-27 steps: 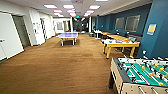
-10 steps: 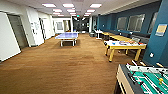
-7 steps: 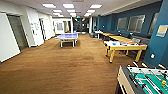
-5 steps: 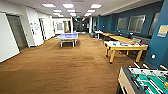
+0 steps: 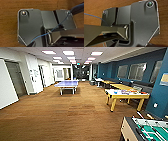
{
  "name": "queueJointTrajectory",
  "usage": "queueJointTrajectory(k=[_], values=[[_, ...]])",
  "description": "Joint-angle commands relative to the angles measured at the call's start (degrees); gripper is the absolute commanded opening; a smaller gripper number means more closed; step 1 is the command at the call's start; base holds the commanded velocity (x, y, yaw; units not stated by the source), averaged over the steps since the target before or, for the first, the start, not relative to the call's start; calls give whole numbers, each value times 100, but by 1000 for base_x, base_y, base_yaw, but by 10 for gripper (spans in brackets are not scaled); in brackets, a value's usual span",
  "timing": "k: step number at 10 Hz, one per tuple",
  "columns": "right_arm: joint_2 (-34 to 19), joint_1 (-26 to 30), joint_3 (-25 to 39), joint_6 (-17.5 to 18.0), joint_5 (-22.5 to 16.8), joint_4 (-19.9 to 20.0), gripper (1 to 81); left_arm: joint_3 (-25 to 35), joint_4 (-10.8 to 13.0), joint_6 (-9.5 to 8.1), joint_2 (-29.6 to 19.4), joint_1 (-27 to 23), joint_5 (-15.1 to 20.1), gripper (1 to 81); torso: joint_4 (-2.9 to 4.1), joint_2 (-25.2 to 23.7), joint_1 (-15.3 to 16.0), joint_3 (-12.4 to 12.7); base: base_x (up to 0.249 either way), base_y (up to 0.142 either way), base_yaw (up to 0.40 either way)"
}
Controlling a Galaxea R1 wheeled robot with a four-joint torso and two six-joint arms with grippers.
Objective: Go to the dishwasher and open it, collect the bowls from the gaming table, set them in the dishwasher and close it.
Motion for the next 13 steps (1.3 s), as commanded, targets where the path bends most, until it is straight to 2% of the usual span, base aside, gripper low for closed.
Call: queueJointTrajectory(k=[1, 3, 13], values=[[-39, 271, 54, -8, -272, -23, 811, 11, 4, 34, -38, -207, 290, 811, 0, 0, 0, 0, 161, 72, 0], [-39, 270, 54, -8, -272, -23, 811, 11, 4, 42, -38, -207, 290, 811, 0, 0, -4, 2, 161, 67, 0], [23, 279, -77, -8, -281, -5, 811, 11, 4, 43, -38, -216, 290, 811, 0, -4, -15, 2, 189, 0, 0]])
